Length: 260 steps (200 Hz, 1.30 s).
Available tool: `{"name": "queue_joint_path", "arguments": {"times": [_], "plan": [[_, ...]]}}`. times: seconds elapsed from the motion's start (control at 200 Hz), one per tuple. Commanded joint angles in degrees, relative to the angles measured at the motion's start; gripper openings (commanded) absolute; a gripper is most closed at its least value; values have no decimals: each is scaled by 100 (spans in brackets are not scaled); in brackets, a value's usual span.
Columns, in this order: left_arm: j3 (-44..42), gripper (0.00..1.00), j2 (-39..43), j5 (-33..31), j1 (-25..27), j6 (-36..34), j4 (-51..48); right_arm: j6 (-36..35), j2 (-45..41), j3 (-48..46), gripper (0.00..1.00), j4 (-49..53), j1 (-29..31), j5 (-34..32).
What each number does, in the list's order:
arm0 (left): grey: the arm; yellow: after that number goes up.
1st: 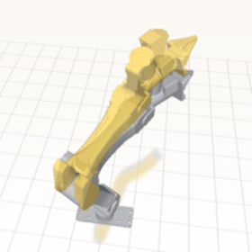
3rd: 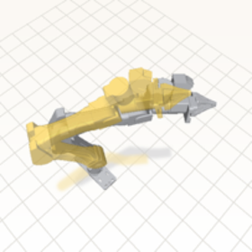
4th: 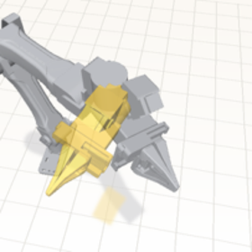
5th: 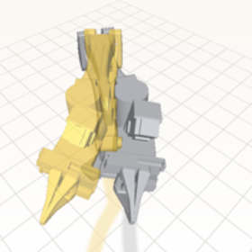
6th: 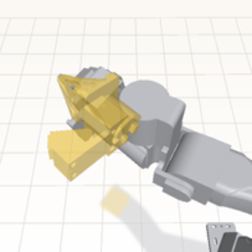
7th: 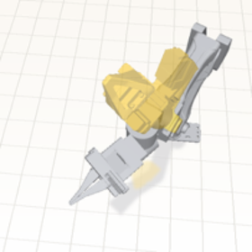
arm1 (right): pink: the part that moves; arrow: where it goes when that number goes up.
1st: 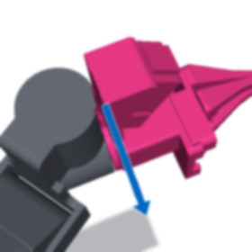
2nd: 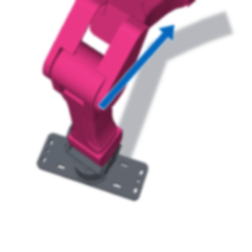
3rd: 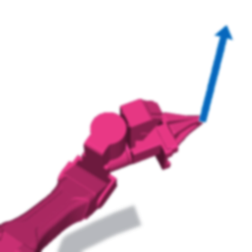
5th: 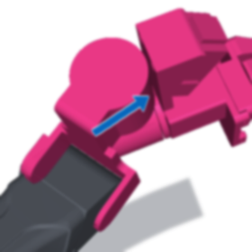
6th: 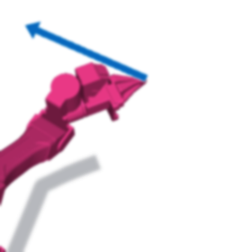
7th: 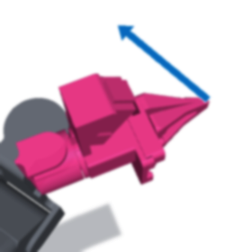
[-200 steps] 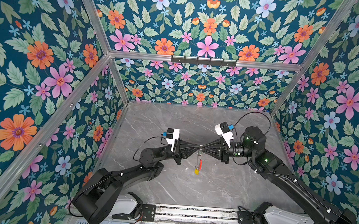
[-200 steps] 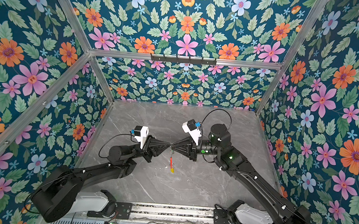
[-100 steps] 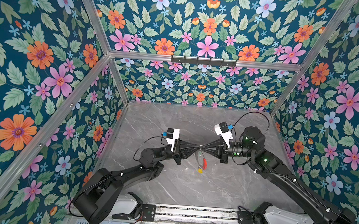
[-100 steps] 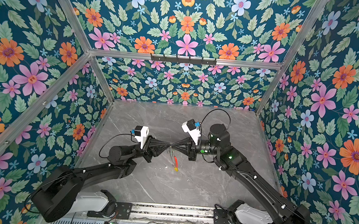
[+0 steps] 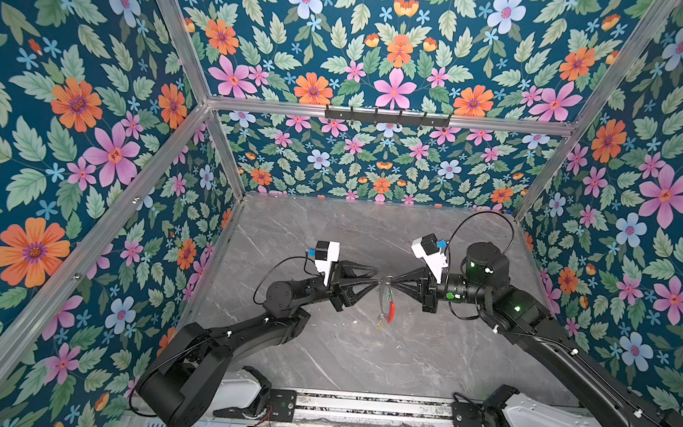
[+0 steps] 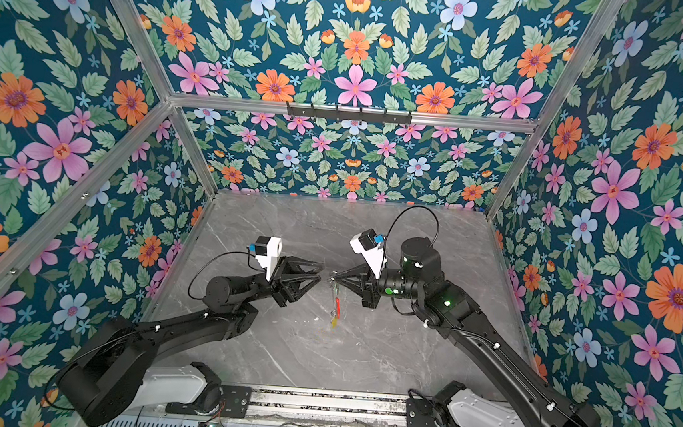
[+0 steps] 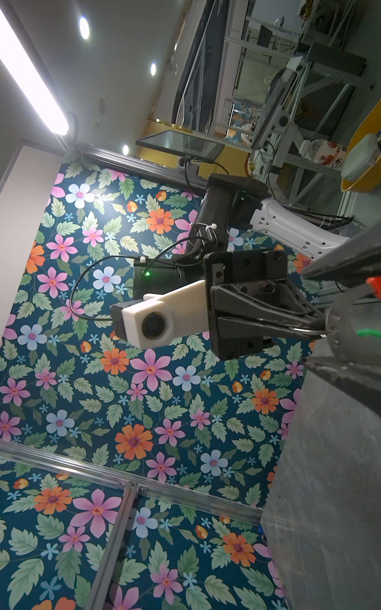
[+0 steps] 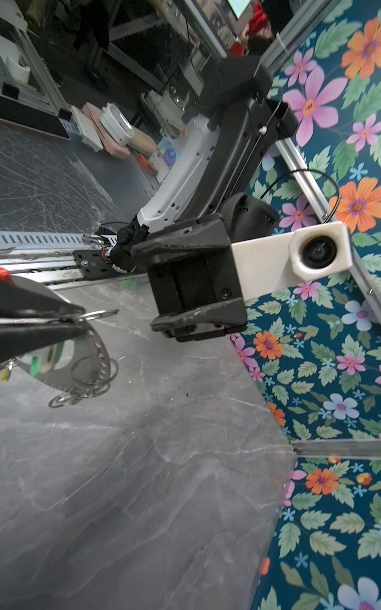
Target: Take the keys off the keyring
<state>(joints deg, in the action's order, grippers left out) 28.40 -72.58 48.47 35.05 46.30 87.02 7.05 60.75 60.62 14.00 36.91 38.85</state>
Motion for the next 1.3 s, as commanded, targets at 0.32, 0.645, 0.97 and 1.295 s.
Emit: {"name": "queue_joint_path", "arguments": {"times": [0.32, 0.645, 0.97, 1.295], "plan": [[1486, 45, 609, -251, 92, -2243, -5745, -614, 248, 385, 0, 1075, -1, -752], [1814, 46, 622, 185, 214, -2841, -6591, -632, 251, 355, 0, 877, 1, -403], [1573, 46, 683, 860, 219, -2471, -5726, -619, 270, 330, 0, 847, 1, -404], [1551, 21, 508, 1133, 221, -2183, -5248, -591, 323, 338, 0, 780, -4, -317]]}}
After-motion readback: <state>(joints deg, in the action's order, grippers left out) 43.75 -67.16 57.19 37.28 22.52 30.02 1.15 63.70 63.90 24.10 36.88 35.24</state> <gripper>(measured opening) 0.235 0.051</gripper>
